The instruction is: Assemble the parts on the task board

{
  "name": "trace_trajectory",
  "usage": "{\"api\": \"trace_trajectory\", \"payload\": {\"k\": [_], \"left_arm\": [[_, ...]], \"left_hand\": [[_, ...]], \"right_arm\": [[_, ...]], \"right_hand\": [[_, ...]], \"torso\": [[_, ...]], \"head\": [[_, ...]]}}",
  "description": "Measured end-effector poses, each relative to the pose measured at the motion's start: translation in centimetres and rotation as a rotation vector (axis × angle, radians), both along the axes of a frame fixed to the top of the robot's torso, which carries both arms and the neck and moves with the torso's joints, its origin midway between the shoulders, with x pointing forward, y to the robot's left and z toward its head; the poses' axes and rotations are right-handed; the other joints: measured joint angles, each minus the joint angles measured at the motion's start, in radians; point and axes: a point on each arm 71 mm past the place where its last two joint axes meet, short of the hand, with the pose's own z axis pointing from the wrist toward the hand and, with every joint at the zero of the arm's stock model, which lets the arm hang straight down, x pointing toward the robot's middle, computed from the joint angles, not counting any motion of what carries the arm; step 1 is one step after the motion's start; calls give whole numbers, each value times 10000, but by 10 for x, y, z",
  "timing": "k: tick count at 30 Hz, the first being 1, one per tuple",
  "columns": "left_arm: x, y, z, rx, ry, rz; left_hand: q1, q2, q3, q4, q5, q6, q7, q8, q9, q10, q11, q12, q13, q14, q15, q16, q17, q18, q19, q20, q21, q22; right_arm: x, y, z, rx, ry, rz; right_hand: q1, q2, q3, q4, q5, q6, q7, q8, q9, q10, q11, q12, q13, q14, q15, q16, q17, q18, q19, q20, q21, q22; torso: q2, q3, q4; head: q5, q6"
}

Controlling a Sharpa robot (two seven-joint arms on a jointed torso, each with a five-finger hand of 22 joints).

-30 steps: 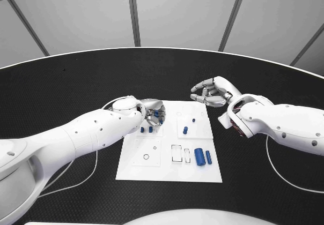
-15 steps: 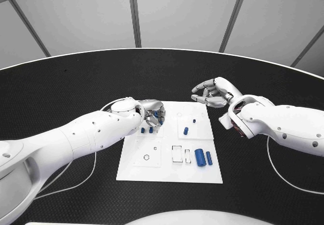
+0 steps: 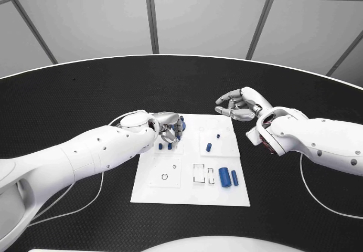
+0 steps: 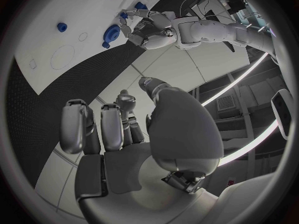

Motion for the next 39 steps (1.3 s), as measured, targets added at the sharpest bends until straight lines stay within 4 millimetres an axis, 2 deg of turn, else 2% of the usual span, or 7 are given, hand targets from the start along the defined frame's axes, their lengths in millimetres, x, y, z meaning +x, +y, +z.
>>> {"api": "trace_trajectory", "payload": {"k": [8,10,25,39], "left_arm": [[-1,7,8,-197,-66,111],[-1,9,10,-234,-76,143],[6,27,34,-568,-187,626],[10,42,35,-373,-3,975]], "left_hand": [[0,0,-28,-28,0,48,-23,0,0,35,-35,0,0,2,-2,0,-17,0,70,1,53,70],[0,0,-47,-9,0,85,-59,0,0,35,-35,0,0,2,-2,0,-46,-106,70,1,53,111],[0,0,-55,0,0,120,-23,0,9,70,-71,0,0,39,-39,-40,-75,-100,136,6,123,182],[1,0,-55,0,0,156,-60,-38,16,105,-107,-38,0,39,-39,-85,-179,-97,164,-21,138,204]], "right_arm": [[0,-1,0,-10,-14,-24],[0,-1,0,-12,-17,-28],[1,-2,0,-26,-30,-57],[1,-2,0,-26,-27,-52]], "right_hand": [[0,0,0,0,0,0,0,0,-1,0,0,0,0,0,0,0,0,0,0,0,0,0],[0,0,0,0,0,0,0,0,-1,0,0,0,0,0,0,0,0,0,0,0,0,0],[0,0,0,0,0,0,0,0,-2,0,0,0,1,0,1,0,0,0,0,0,0,0],[0,0,0,0,0,0,0,39,6,0,0,0,-36,0,1,0,0,0,0,0,0,0]], "torso": [[5,-2,-7],[6,-2,-6],[4,11,-2],[20,4,-2]], "head": [[20,45],[27,53],[94,94],[151,120]]}}
